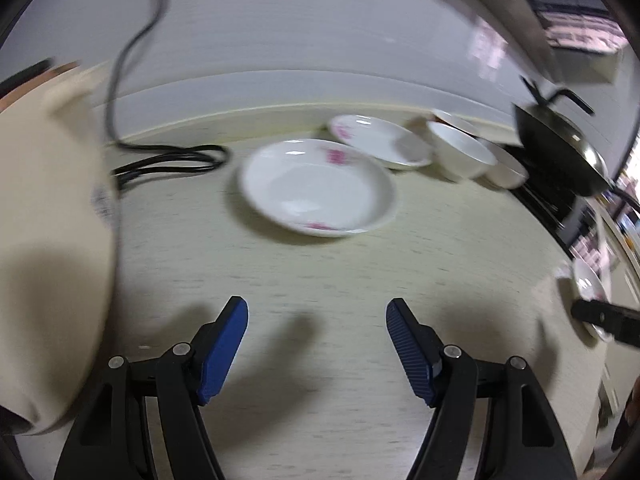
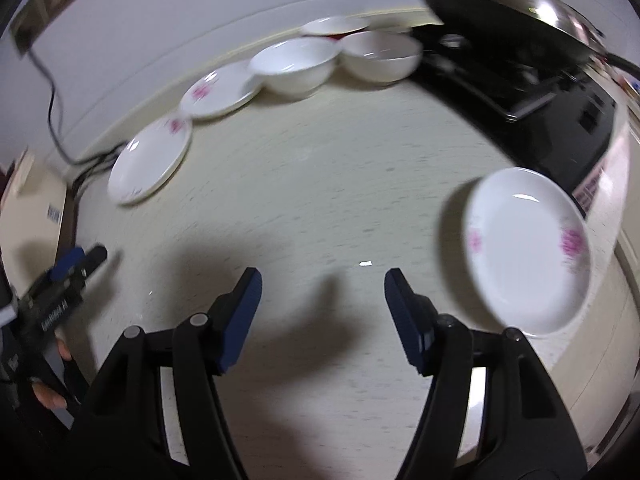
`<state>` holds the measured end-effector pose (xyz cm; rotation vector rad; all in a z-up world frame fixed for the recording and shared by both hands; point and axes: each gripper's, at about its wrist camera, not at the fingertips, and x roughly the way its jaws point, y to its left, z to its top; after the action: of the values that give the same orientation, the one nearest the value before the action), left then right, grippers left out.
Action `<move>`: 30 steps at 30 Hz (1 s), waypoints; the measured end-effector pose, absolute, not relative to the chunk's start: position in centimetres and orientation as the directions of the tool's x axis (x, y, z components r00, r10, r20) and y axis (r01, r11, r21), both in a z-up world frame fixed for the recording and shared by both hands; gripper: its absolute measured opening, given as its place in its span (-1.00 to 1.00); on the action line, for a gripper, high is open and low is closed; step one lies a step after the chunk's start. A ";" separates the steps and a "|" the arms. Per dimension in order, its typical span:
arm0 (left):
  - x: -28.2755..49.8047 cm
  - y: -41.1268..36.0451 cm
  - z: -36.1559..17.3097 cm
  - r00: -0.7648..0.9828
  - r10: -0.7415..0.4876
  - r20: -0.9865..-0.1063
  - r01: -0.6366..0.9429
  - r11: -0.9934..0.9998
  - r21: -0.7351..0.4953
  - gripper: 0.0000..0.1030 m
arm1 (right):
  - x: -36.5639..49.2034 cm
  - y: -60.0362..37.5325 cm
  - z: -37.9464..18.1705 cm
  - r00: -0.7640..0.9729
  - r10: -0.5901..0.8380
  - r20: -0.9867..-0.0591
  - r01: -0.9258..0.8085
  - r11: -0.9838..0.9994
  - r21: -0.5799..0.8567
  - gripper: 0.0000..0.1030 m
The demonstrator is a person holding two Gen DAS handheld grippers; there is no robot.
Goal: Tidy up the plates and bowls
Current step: 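Move both tools back toward the remaining rose-print plates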
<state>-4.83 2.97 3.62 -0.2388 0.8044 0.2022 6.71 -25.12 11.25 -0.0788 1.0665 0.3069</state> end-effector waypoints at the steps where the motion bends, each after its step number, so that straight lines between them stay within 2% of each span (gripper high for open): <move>1: -5.1 3.8 3.5 0.676 0.105 -0.729 -0.289 0.948 -0.131 0.41 | 6.6 -24.5 11.0 0.437 0.212 -0.874 -0.300 0.951 0.081 0.31; 5: -6.2 5.6 3.0 0.668 0.133 -0.732 -0.339 0.930 -0.140 0.38 | 6.3 -22.2 9.9 0.406 0.221 -0.887 -0.349 0.934 0.073 0.31; 10: -7.4 5.1 2.1 0.659 0.148 -0.737 -0.316 0.944 -0.093 0.41 | 6.9 -19.9 8.6 0.359 0.236 -0.903 -0.381 0.920 0.089 0.31; 20: -7.0 5.1 1.3 0.637 0.136 -0.759 -0.312 0.946 -0.093 0.41 | 8.2 -16.4 7.3 0.350 0.256 -0.901 -0.449 0.890 0.078 0.31; 30: -5.8 5.1 0.9 0.618 0.113 -0.778 -0.303 0.947 -0.103 0.43 | 13.3 -13.5 7.2 0.346 0.357 -0.867 -0.433 0.881 0.190 0.31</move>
<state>-5.77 5.14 0.87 -0.2343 0.8735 0.2416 13.34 -13.46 7.21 -0.0772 1.1040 0.5130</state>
